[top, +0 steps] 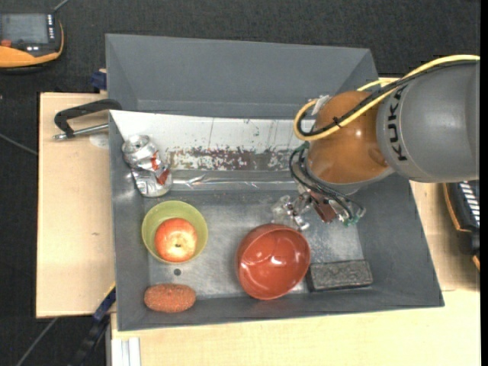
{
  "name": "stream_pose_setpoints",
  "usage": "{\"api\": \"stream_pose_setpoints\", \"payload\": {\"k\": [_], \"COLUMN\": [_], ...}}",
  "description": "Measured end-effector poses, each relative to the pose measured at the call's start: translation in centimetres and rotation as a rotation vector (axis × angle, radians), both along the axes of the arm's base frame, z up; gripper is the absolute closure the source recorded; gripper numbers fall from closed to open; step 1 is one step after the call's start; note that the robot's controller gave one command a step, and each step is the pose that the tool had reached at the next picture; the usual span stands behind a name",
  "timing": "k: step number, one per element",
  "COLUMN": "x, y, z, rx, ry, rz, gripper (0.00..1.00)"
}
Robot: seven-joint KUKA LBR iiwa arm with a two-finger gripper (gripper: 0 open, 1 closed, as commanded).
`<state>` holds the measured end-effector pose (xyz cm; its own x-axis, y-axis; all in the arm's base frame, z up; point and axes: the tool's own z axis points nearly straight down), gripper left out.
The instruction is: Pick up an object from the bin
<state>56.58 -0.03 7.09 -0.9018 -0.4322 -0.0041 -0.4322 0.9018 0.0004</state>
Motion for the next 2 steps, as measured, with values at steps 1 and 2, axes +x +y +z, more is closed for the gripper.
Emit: {"api": "stream_pose_setpoints", "payload": {"k": [1, 2], "x": [0.8, -2.1], "y": [0.1, -0.6], "z": [8.9, -0.4], "rx": [-0.001, 0.002], "ry": [-0.013, -0.007], "rz": [0.349, 0.25], "gripper": [1.0, 1.0]}}
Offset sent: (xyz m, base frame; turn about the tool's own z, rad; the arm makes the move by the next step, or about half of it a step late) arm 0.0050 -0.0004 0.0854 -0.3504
